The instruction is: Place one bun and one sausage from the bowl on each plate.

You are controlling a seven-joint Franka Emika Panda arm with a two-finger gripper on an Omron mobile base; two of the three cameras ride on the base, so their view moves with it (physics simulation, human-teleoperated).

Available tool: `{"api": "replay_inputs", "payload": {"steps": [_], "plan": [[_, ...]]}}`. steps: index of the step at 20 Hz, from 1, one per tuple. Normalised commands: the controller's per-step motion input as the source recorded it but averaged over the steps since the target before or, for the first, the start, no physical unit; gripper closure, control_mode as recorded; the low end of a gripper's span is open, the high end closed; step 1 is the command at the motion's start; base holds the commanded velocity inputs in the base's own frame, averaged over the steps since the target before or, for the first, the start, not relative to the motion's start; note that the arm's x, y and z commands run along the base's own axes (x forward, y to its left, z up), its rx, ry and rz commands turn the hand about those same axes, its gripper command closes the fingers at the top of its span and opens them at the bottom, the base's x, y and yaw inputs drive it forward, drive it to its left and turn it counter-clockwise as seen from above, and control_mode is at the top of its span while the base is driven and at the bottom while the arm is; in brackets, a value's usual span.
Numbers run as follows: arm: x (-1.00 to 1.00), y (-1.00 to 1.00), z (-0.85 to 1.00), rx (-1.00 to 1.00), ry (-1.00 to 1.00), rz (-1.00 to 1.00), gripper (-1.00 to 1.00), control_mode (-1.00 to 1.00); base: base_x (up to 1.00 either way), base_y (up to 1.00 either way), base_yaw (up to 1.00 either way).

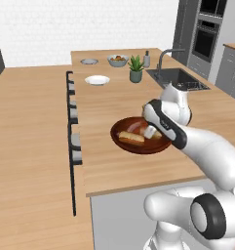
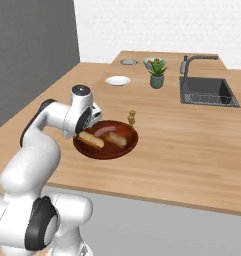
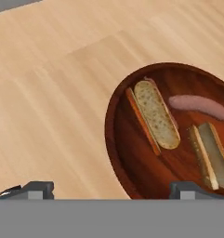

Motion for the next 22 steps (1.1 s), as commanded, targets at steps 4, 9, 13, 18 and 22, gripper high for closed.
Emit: {"api": "replay_inputs", "payload": {"steps": [4, 9, 13, 18, 22], "plan": [[0.42, 0.00, -0.34, -0.15, -0.08, 0.13, -1.00, -1.00, 0.00, 0.00, 0.00], [0.73, 0.00, -0.21, -0.06, 0.09, 0.05, -1.00, -1.00, 0.00, 0.00, 0.00], [0.65, -0.06, -0.06, 0.00, 0.13, 0.08, -1.00, -1.00, 0.00, 0.00, 0.00], [0.09, -0.25, -0.01, 0.13, 0.02, 0.21, -1.00, -1.00, 0.00, 0.00, 0.00], [0.00, -0.06, -0.29, 0.15, -0.05, 0.32, -1.00, -1.00, 0.00, 0.00, 0.00]]}}
